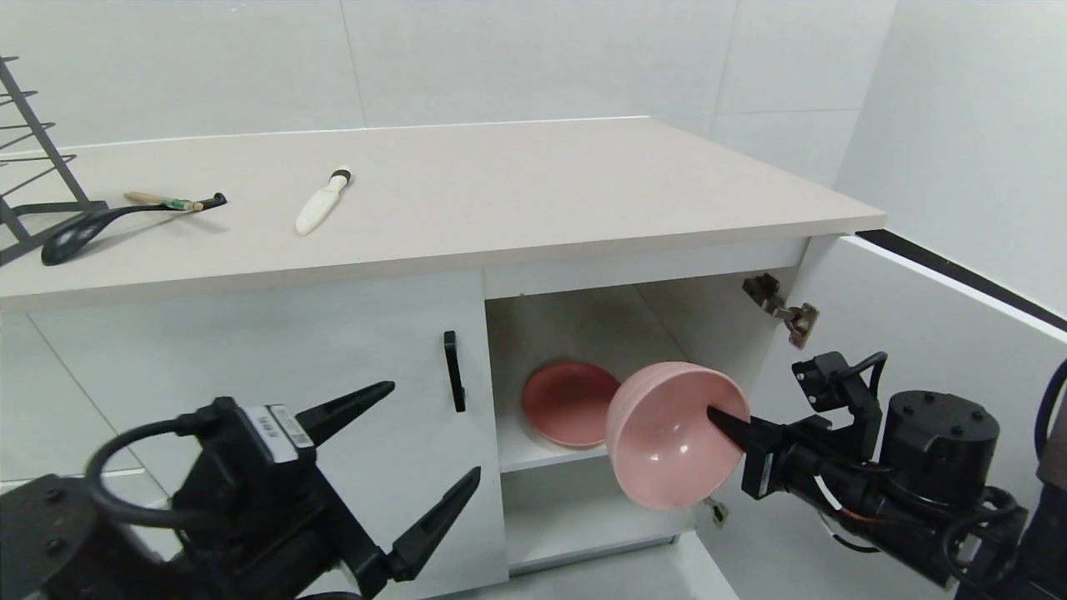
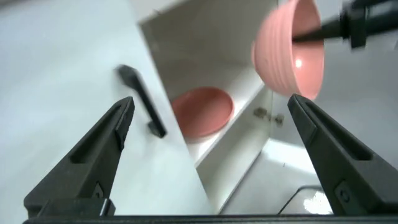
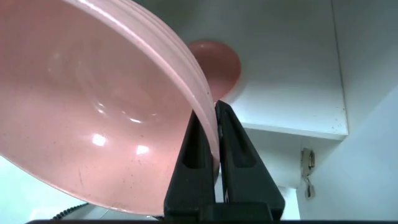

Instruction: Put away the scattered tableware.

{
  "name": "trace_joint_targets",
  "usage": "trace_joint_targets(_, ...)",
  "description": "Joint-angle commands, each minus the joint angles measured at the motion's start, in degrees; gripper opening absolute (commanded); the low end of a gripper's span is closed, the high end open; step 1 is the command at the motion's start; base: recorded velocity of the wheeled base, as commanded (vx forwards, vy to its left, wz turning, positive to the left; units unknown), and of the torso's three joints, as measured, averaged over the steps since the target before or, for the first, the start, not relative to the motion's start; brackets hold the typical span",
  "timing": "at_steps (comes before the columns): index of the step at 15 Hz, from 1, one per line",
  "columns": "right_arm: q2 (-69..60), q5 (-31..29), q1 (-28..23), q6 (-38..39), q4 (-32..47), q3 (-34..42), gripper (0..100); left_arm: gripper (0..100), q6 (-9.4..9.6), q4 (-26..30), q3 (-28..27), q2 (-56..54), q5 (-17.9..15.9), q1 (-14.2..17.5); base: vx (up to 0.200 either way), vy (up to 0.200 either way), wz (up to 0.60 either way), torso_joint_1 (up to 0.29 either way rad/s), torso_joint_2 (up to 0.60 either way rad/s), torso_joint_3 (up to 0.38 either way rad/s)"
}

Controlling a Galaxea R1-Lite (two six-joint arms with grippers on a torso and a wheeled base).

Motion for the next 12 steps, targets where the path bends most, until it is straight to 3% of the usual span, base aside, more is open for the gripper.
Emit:
trace_joint_targets(1, -0.1, 0.1, 0.5, 0.0, -0.1, -1.2, 0, 100, -4.08, -0.1, 1.2, -7.3, 0.0, 1.0, 0.000, 0.000, 0.00, 0.000, 0.00, 0.000)
trace_joint_targets(3, 3.2, 0.4, 0.6, -0.5, -0.1, -4.2, 0, 100, -8.65, 0.6, 1.2, -9.5, 0.7, 1.3, 0.000, 0.000, 0.00, 0.000, 0.00, 0.000)
trace_joint_targets(4, 4.6, 0.5, 0.5, -1.9, -0.1, -5.4, 0, 100, -9.79, 1.9, 1.2, -10.4, 1.7, 1.8, 0.000, 0.000, 0.00, 0.000, 0.00, 0.000)
trace_joint_targets(6, 8.8, 0.6, 0.5, -5.5, -0.1, -9.3, 0, 100, -10.93, 9.4, 1.2, -15.4, 5.7, 3.5, 0.000, 0.000, 0.00, 0.000, 0.00, 0.000)
trace_joint_targets(7, 9.9, 0.5, 0.5, -5.5, -0.1, -10.1, 0, 100, -11.29, 12.0, 1.2, -17.1, 5.9, 4.0, 0.000, 0.000, 0.00, 0.000, 0.00, 0.000)
trace_joint_targets(9, 13.1, 1.0, 0.2, -4.9, -0.1, -13.2, 0, 100, -14.10, 22.3, 1.2, -25.0, 5.9, 6.9, 0.000, 0.000, 0.00, 0.000, 0.00, 0.000)
trace_joint_targets(10, 14.1, 2.4, 0.1, -4.9, -0.1, -14.8, 0, 100, -14.63, 26.4, 1.2, -27.9, 5.8, 8.5, 0.000, 0.000, 0.00, 0.000, 0.00, 0.000)
trace_joint_targets(11, 14.2, 2.5, 0.1, -4.9, -0.1, -14.9, 0, 100, -14.63, 26.7, 1.2, -28.1, 5.9, 8.6, 0.000, 0.000, 0.00, 0.000, 0.00, 0.000)
trace_joint_targets(12, 15.3, 3.1, -0.3, -4.8, -0.1, -17.7, 0, 100, -14.45, 34.7, 1.2, -33.4, 5.8, 12.5, 0.000, 0.000, 0.00, 0.000, 0.00, 0.000)
